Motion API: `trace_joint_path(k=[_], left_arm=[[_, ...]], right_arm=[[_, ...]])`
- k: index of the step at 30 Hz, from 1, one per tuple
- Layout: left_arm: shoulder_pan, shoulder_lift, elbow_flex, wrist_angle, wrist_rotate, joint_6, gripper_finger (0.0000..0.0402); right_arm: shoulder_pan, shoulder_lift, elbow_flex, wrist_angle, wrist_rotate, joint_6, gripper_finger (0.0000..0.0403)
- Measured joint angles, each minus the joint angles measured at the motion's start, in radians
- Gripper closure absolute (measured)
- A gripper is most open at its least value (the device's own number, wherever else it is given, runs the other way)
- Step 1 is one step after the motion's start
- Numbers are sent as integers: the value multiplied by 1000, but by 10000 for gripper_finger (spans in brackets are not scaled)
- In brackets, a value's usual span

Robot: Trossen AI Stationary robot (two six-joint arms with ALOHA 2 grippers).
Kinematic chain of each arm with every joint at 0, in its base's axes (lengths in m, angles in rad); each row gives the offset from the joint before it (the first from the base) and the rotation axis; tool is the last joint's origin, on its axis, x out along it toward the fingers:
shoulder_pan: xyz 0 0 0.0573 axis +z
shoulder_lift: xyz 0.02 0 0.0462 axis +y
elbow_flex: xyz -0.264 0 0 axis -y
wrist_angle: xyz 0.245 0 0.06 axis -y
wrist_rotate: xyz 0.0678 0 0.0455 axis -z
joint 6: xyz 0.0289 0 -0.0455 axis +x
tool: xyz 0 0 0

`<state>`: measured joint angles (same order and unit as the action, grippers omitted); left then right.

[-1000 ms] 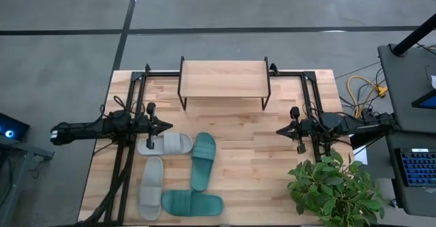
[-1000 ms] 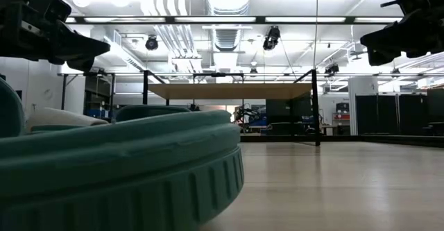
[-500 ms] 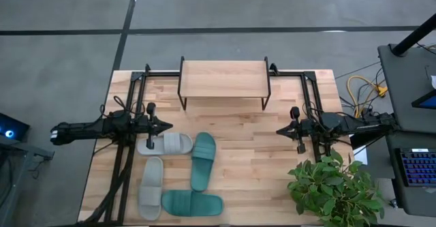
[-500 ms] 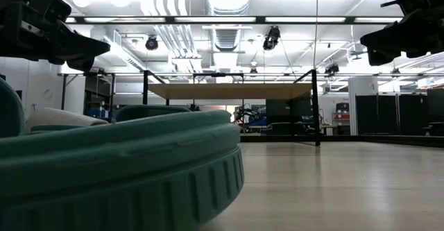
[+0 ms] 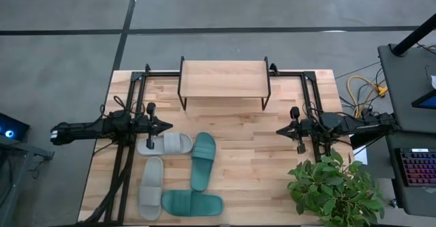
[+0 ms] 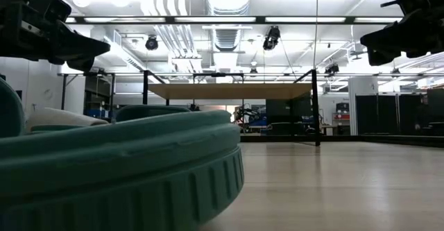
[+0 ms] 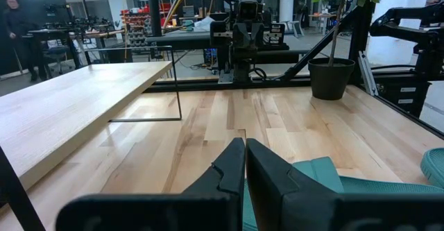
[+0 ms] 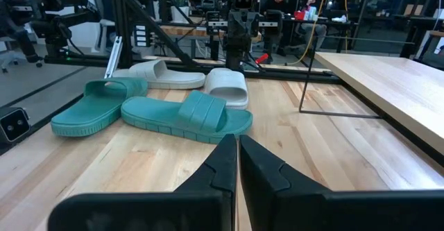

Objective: Pick and place slides into the shelf

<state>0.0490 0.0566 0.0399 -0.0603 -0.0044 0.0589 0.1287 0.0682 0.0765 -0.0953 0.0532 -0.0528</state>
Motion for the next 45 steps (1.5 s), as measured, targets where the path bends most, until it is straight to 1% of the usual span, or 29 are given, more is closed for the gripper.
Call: trace_joint_path(k=[19, 23, 25, 27, 29, 31, 33, 35, 37, 39, 42, 43, 45], left_arm=[[0, 0, 0, 0, 0, 0, 402], [0, 0, -1, 4, 0, 0, 402], [0, 0, -3, 29, 0, 1, 402], [0, 1, -3, 93, 0, 1, 402], [0, 0, -3, 141, -1, 1, 402], [0, -2, -3, 189, -12, 10, 402], [0, 0, -3, 271, -67, 41, 402], [1, 0, -3, 336, -133, 81, 402], [2, 4, -2, 385, -229, 104, 402], [2, 18, -1, 394, -288, 133, 402], [2, 61, -1, 404, -287, 175, 401], [2, 82, 1, 427, -280, 174, 399], [2, 133, 14, 475, -250, 164, 386]], right_arm=[[0, 0, 0, 6, 0, 0, 394], [0, 0, 0, 16, 0, 37, 394], [0, 0, 0, 55, 0, 87, 394], [0, 0, 0, 125, 0, 141, 394], [0, 0, 0, 184, 0, 153, 394], [-1, 0, 0, 242, 1, 109, 394], [-2, 0, 0, 311, 0, 24, 394], [-3, 1, 0, 379, 1, -14, 394], [-3, 10, 0, 452, 29, -34, 394], [-3, 21, 0, 496, 120, -57, 394], [-3, 60, 2, 500, 260, -92, 386], [-4, 83, 8, 500, 277, -92, 379], [-5, 147, 35, 505, 275, -72, 361]])
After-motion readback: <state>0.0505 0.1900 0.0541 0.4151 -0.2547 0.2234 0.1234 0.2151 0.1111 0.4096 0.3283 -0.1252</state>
